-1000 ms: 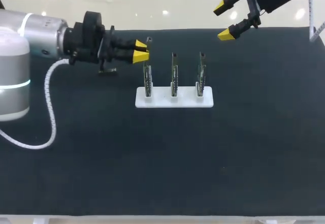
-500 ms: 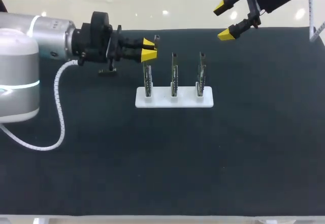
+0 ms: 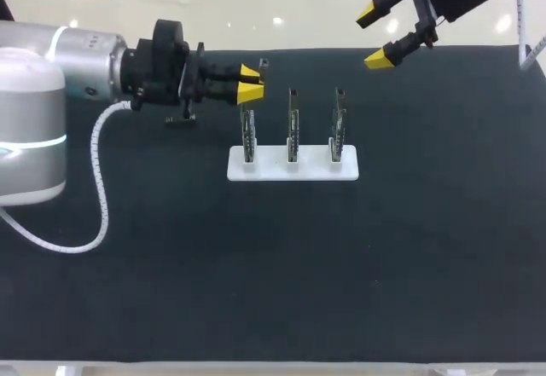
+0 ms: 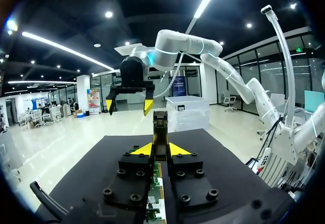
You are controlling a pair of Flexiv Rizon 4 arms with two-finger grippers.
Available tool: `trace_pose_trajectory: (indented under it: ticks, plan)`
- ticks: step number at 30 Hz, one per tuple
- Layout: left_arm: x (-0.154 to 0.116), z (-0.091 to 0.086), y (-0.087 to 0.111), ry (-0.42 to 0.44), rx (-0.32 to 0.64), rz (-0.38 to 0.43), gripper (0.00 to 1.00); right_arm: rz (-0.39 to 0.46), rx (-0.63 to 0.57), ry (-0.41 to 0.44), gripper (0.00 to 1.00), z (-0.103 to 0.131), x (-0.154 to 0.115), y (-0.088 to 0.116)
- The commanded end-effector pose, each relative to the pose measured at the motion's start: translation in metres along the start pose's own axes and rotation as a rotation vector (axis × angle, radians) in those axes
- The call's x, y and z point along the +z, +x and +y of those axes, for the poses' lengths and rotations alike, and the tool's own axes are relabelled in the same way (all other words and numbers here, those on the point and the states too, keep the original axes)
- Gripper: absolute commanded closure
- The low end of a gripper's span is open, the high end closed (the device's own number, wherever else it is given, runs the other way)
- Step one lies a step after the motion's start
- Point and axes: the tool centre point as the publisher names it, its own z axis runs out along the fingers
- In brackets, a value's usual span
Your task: Pick up the optical module with the left hand, and insert it into the network port with the right hand.
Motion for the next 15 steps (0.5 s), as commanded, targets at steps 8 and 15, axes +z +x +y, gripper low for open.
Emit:
trace_pose_trajectory:
  ticks: [8,15]
  plan:
    - [0.000,-0.001,0.001,-0.004,0.002,-0.002,1.00,0.064,0.100,0.051,0.00,0.016,0.016,-0.060]
    - [0.000,-0.001,0.001,-0.004,0.002,-0.002,1.00,0.087,0.136,0.102,0.00,0.040,0.035,-0.089]
